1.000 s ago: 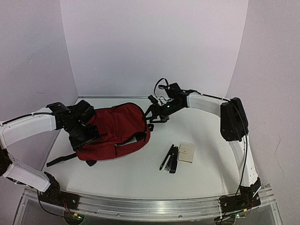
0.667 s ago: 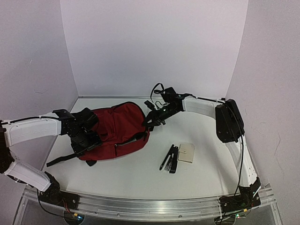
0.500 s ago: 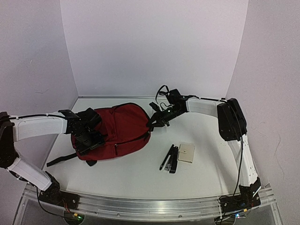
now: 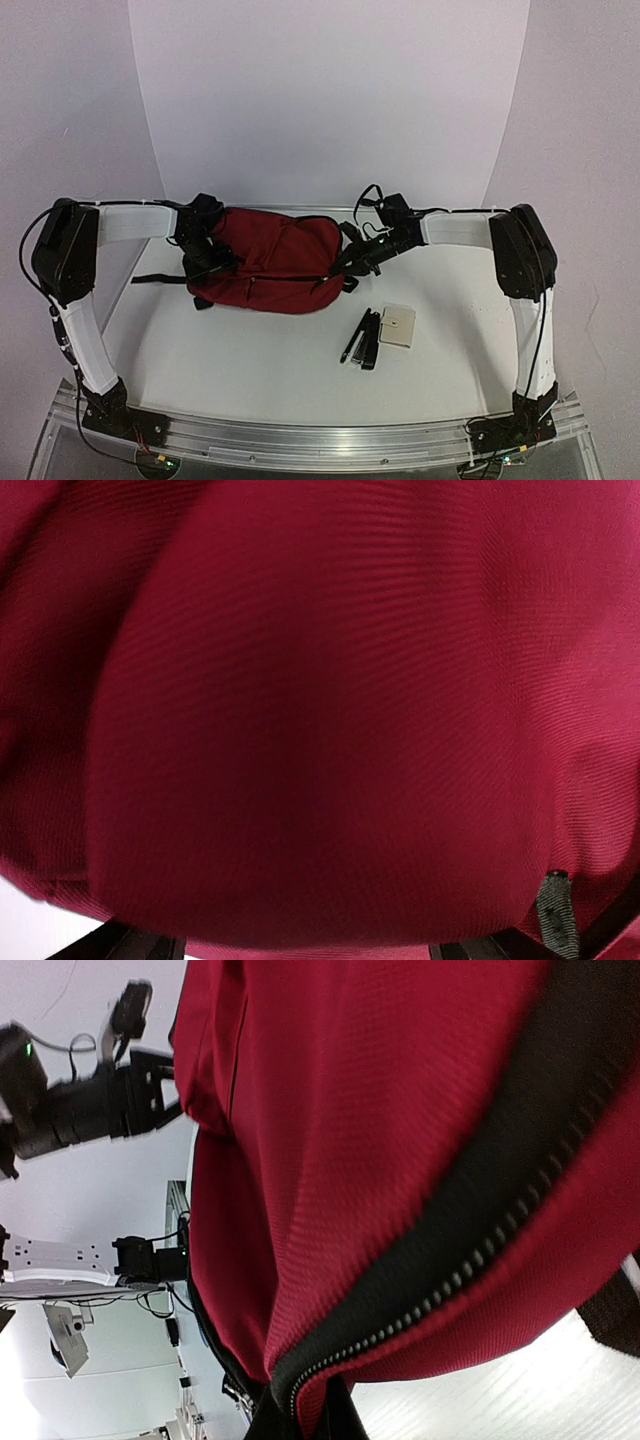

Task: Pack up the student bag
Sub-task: Zip the student bag at the center of the board.

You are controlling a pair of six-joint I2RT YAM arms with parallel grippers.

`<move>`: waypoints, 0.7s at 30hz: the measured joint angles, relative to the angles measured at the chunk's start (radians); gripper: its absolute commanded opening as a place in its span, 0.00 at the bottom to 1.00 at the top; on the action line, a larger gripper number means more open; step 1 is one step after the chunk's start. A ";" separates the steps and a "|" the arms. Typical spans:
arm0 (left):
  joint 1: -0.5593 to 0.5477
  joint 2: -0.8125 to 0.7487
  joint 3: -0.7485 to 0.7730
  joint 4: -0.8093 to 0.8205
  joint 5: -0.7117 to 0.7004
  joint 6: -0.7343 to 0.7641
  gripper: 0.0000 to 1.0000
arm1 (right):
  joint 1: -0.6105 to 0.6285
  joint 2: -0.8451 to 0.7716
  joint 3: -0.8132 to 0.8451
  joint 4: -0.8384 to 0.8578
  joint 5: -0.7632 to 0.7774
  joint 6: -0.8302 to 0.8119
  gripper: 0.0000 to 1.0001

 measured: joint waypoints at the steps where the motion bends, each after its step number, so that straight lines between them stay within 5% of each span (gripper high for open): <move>1: 0.008 0.026 0.037 0.013 0.008 0.030 0.80 | -0.002 -0.011 -0.025 0.032 0.005 0.027 0.00; 8: -0.008 -0.030 0.089 0.096 0.049 0.185 0.80 | -0.010 -0.041 -0.122 0.195 0.024 0.193 0.00; 15: -0.254 -0.197 0.087 0.109 0.100 0.294 0.71 | -0.011 -0.058 -0.164 0.296 0.041 0.300 0.00; 21: -0.387 -0.110 0.128 0.113 0.209 0.352 0.61 | -0.011 -0.068 -0.187 0.340 0.049 0.338 0.00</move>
